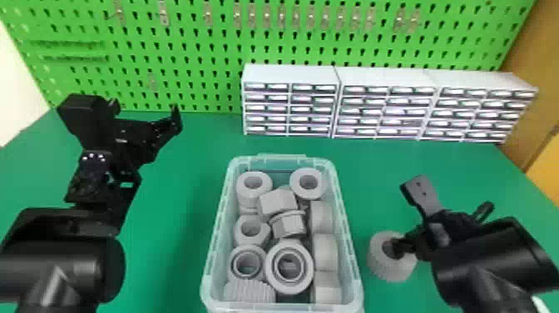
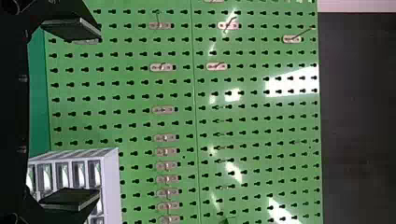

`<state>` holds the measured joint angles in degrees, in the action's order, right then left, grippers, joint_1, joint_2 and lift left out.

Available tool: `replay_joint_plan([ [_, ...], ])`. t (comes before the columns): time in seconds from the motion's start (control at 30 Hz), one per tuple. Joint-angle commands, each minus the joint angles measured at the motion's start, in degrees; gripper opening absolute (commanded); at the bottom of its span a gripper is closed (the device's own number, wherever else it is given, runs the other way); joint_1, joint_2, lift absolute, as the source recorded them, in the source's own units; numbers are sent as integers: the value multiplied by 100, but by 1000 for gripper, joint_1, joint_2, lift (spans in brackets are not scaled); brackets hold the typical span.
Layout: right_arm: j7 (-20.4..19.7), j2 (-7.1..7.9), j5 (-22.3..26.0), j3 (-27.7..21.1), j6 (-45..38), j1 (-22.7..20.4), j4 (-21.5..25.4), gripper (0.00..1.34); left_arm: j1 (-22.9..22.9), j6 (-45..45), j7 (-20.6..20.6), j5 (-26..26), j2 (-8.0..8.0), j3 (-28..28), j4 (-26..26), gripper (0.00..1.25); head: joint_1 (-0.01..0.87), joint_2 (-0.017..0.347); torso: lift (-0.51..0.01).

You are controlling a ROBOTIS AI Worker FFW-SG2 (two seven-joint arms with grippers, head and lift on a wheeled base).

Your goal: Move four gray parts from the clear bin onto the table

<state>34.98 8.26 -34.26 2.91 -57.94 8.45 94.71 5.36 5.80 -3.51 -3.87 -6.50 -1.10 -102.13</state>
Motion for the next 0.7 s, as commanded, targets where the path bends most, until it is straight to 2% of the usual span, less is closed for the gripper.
replay_joint_plan([
  [0.0, 0, 18, -28, 70, -122, 42, 241, 805, 0, 0, 0, 0, 0, 5, 0, 1155, 686, 26, -50],
  [0.27, 9, 62, -45, 351, -420, 192, 786, 805, 0, 0, 0, 0, 0, 5, 0, 1155, 686, 26, -50],
  [0.4, 9, 62, 201, 553, -473, 341, 944, 805, 0, 0, 0, 0, 0, 5, 0, 1155, 686, 26, -50],
  [0.67, 9, 211, 482, 1423, -781, 666, 1067, 807, 0, 0, 0, 0, 0, 5, 0, 1155, 686, 26, -50],
])
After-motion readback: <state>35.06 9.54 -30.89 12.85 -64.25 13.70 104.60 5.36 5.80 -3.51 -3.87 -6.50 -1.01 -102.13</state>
